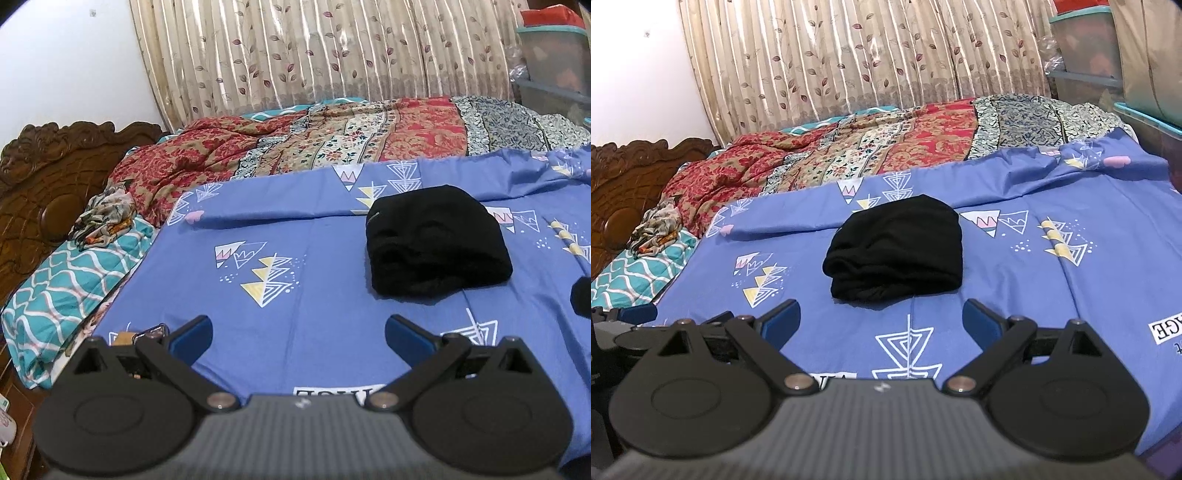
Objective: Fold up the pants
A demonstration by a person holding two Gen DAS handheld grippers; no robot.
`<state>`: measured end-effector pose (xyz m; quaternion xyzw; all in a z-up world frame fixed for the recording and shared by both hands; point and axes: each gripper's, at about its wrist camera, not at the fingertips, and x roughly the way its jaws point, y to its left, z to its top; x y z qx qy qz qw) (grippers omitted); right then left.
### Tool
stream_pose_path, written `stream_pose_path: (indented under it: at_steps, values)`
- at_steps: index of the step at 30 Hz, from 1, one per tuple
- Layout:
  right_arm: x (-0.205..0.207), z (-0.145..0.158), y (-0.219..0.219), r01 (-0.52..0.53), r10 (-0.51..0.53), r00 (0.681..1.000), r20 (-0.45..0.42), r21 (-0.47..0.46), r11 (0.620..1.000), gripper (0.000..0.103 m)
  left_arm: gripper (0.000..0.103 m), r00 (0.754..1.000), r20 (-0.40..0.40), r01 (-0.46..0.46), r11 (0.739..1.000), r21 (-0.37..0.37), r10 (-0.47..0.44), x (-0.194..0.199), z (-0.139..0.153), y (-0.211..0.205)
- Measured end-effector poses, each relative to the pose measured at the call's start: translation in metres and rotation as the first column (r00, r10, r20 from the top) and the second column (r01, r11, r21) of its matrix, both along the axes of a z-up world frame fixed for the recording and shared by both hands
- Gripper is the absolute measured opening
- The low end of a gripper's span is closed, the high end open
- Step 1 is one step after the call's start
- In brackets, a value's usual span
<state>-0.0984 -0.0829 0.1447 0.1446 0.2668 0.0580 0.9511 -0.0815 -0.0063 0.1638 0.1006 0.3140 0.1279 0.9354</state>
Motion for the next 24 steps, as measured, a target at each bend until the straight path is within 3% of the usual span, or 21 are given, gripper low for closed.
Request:
stream_pose_path:
  at_steps: [24]
  values:
    - [0.0,-0.01,-0.017,0.034,-0.033,0.999,-0.014,0.05,0.998,0.096,0.103,0.998,-0.05,0.039,0.999,0.022,-0.038,0.006,-0.005,-0.027]
